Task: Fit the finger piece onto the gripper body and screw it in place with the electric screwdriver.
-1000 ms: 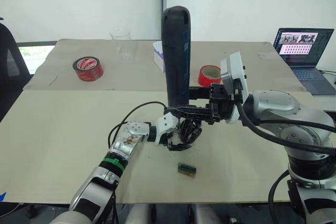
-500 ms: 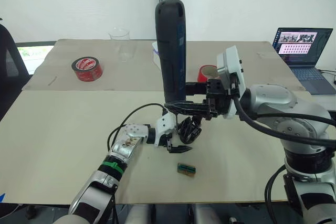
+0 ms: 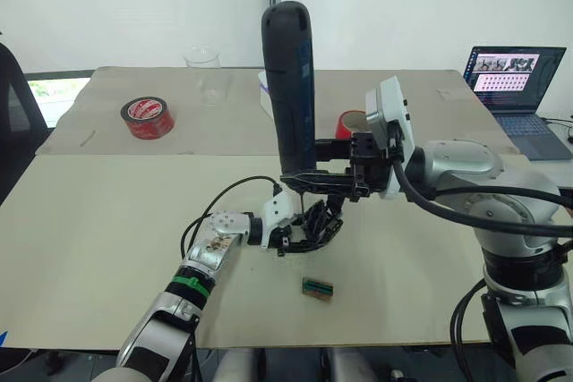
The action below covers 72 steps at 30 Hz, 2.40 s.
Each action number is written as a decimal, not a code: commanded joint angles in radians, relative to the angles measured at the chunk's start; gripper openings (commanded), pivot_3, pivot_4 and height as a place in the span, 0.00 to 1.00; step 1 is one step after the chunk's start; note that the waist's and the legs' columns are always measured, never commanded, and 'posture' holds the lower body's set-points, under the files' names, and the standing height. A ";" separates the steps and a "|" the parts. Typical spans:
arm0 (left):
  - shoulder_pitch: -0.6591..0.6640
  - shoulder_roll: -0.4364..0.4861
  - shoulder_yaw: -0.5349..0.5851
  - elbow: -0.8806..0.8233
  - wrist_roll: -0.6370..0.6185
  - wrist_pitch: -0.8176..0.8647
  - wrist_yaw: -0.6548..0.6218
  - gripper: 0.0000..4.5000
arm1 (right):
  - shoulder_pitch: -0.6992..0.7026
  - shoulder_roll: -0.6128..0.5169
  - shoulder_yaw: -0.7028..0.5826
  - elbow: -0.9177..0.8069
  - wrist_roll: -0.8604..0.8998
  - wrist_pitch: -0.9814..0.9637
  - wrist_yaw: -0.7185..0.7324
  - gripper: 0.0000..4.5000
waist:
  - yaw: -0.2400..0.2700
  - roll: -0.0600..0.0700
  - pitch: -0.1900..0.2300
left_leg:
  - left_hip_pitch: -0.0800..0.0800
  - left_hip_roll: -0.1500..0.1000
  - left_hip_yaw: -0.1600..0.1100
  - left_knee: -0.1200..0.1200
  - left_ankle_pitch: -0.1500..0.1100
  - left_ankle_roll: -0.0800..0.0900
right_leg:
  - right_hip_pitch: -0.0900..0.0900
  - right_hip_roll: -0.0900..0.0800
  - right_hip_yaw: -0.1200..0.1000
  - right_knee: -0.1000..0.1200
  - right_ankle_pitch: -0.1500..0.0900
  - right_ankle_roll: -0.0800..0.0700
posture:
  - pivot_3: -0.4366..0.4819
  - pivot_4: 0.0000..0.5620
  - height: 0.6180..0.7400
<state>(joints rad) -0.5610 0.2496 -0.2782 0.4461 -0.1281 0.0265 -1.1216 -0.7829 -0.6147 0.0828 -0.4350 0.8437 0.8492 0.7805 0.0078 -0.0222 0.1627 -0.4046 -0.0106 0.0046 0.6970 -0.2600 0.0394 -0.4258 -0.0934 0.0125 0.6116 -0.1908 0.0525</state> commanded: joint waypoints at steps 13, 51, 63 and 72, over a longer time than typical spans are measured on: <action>0.001 -0.004 0.006 -0.044 -0.017 0.011 -0.015 0.51 | -0.042 0.010 0.010 0.012 -0.081 -0.042 0.038 0.42 | 0.000 0.000 0.000 | 0.000 0.000 0.000 -0.001 0.000 0.000 | 0.000 0.000 0.000 0.000 0.000 0.000 | 0.48 0.27 1.00; -0.002 0.005 0.010 -0.045 -0.017 0.002 -0.021 0.51 | -0.040 0.048 -0.011 0.001 -0.129 -0.016 0.057 0.42 | -0.001 0.000 0.000 | 0.000 0.000 0.000 -0.001 0.000 0.000 | -0.001 0.000 0.000 0.000 0.000 0.000 | 0.48 0.27 1.00; -0.006 0.004 0.010 -0.043 -0.016 0.003 -0.022 0.51 | -0.060 0.046 -0.021 0.011 -0.128 -0.016 0.046 0.42 | -0.001 0.000 0.000 | 0.000 0.000 0.000 -0.001 0.000 0.000 | -0.001 0.000 0.000 0.000 0.000 0.000 | 0.48 0.27 1.00; -0.009 0.000 0.010 -0.040 -0.016 0.002 -0.019 0.51 | -0.046 0.045 -0.013 0.013 -0.138 -0.020 0.052 0.42 | -0.001 0.000 0.000 | 0.000 0.000 0.000 -0.001 0.000 0.000 | -0.001 0.000 0.000 0.000 0.000 0.000 | 0.48 0.27 1.00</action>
<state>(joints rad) -0.5590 0.2528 -0.2753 0.4355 -0.1285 0.0387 -1.1310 -0.8120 -0.5636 0.1086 -0.3917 0.6906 0.8467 0.8298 0.0068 -0.0222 0.1628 -0.4048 -0.0109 0.0048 0.6964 -0.2599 0.0394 -0.4266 -0.0934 0.0125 0.6114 -0.1908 0.0524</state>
